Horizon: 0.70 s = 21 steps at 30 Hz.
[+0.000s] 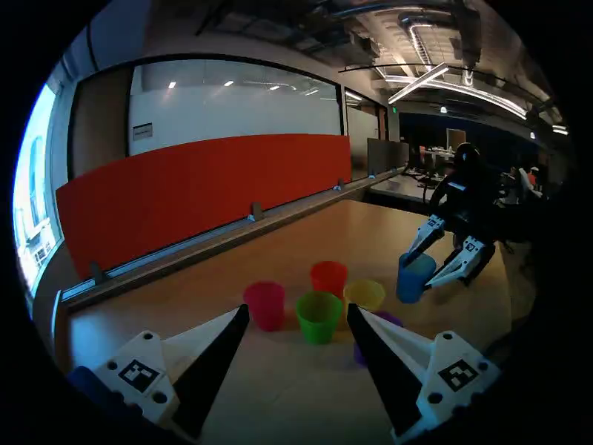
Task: Pour water
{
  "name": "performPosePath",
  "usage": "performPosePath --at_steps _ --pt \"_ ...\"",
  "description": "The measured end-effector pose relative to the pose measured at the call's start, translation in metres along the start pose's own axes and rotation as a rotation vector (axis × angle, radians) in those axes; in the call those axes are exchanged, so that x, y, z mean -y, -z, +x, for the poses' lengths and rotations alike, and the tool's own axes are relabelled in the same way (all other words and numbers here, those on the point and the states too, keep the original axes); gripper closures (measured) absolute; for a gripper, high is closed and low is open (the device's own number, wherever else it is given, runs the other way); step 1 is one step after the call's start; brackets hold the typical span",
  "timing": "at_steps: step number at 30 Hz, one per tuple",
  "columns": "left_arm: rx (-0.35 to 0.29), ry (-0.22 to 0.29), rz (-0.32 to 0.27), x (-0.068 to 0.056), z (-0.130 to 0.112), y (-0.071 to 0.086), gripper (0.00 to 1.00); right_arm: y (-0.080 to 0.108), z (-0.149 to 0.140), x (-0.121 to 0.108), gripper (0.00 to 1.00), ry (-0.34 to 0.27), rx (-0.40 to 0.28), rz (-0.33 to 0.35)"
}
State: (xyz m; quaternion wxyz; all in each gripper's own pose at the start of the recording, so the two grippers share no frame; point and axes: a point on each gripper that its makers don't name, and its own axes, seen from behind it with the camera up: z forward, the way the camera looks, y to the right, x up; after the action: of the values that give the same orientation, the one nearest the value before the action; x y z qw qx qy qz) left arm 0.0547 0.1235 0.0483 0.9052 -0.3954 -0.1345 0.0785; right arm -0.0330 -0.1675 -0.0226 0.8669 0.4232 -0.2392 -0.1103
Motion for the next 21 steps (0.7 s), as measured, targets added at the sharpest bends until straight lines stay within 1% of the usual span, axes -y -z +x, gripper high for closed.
performPosePath --at_steps 5,10,15,21 --pt "-0.003 0.0 -0.002 -0.002 0.001 0.001 0.02 0.013 0.03 -0.006 0.1 0.008 -0.065 -0.013" --pt "-0.006 -0.002 -0.003 -0.003 0.002 0.001 0.02 0.023 0.057 -0.012 0.1 0.029 -0.12 -0.034" --pt "-0.005 0.001 -0.003 -0.003 0.001 0.001 0.02 0.032 0.083 -0.016 0.1 0.04 -0.177 -0.047" --pt "-0.008 0.003 -0.007 -0.004 0.002 -0.002 0.02 0.04 0.109 -0.017 0.1 0.039 -0.245 -0.052"
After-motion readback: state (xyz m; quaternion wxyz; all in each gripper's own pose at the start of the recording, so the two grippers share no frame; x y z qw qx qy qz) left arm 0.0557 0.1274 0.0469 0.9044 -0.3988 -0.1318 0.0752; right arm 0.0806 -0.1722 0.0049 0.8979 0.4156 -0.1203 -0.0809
